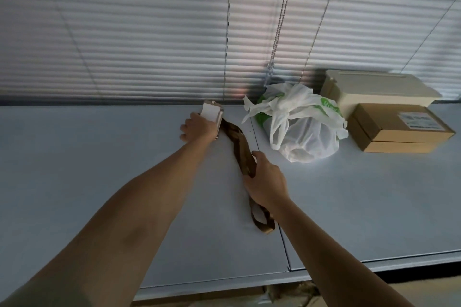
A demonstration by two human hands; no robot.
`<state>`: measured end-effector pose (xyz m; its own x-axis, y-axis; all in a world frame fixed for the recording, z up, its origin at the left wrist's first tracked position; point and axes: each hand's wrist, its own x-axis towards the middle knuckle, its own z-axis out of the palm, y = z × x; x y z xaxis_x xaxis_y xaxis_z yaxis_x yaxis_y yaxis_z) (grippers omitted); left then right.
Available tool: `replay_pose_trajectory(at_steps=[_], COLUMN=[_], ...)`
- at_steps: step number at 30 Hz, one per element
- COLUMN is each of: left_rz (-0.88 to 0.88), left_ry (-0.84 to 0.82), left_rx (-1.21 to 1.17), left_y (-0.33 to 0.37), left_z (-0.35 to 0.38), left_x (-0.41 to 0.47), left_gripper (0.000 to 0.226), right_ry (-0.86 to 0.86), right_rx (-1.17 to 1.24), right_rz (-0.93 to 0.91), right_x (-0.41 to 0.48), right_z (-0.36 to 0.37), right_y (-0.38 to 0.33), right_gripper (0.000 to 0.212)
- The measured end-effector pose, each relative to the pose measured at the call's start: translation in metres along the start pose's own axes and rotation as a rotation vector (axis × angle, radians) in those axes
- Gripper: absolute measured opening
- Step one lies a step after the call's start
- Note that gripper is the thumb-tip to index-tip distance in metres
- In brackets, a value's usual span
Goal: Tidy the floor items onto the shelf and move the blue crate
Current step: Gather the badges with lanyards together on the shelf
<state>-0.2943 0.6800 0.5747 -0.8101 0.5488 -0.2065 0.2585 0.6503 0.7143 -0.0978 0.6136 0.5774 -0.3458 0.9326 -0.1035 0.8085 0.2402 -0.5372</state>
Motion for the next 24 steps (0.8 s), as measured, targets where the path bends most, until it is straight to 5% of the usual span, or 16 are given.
replay_pose_trajectory(at_steps=[8, 24], left_rz=[0.172, 0.18], left_ry=[0.014, -0.036], left_rx=[0.138, 0.128], left_y=[-0.016, -0.008], left_z=[0.011, 0.021], left_x=[-0.007, 0.007], left_gripper=[0.062, 0.06], right_ry=[-0.018, 0.046], right_rx=[-0.203, -0.166], right_rz=[-0.061, -0.07], right_x=[-0.022, -0.028], right_z=[0.009, 0.013], right_y=[-0.005, 0.001], right_gripper=[0.055, 0.046])
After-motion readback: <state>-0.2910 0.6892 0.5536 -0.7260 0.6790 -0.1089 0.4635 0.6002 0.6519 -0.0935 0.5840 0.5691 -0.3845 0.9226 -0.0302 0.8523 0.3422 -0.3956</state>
